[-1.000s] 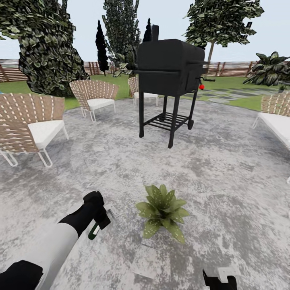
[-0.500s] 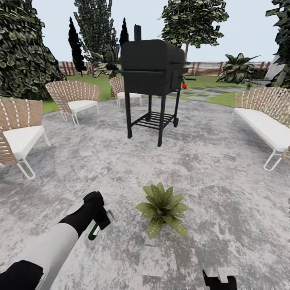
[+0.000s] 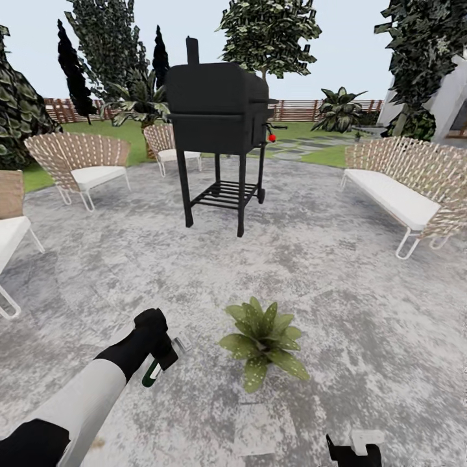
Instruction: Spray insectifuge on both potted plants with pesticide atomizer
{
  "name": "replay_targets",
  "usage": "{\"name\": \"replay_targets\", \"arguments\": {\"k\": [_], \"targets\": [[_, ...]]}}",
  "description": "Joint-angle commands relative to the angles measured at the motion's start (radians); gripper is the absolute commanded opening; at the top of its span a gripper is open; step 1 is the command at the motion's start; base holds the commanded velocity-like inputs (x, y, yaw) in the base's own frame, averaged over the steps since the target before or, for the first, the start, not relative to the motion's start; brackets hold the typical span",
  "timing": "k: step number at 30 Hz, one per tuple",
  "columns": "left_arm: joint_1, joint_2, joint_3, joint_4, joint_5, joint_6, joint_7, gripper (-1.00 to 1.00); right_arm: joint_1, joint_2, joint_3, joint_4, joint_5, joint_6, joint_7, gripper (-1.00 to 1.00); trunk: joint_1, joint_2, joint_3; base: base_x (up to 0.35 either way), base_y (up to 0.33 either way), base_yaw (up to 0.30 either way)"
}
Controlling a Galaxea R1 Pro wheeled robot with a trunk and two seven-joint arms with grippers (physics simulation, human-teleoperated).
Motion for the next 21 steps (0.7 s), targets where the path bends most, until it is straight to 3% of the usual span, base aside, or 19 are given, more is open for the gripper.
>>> {"name": "replay_targets", "arguments": {"k": [1,4,15,21], "targets": [[0.000,0.001,-0.004,-0.002,-0.007,0.003,-0.009,-1.00,-0.001,0.000,-0.009,0.001,0.008,-0.004,0.003,1.00,0.000,0.000,-0.001,0.093,0.335,-0.300],[0.000,0.001,-0.005,-0.002,-0.011,0.003,-0.009,-1.00,-0.001,0.000,-0.009,0.001,0.008,-0.004,0.003,1.00,0.000,0.000,-0.001,0.052,0.335,-0.231],[0.001,-0.002,-0.004,0.001,-0.013,0.003,-0.008,-1.00,-0.001,0.002,-0.008,0.001,0.008,-0.004,0.004,1.00,0.000,0.000,-0.001,0.010,0.336,-0.013],[0.000,-0.003,-0.004,0.001,-0.013,0.003,-0.009,-1.00,-0.001,0.002,-0.008,0.001,0.008,-0.004,0.004,1.00,0.000,0.000,-0.001,0.095,0.336,-0.248]]}}
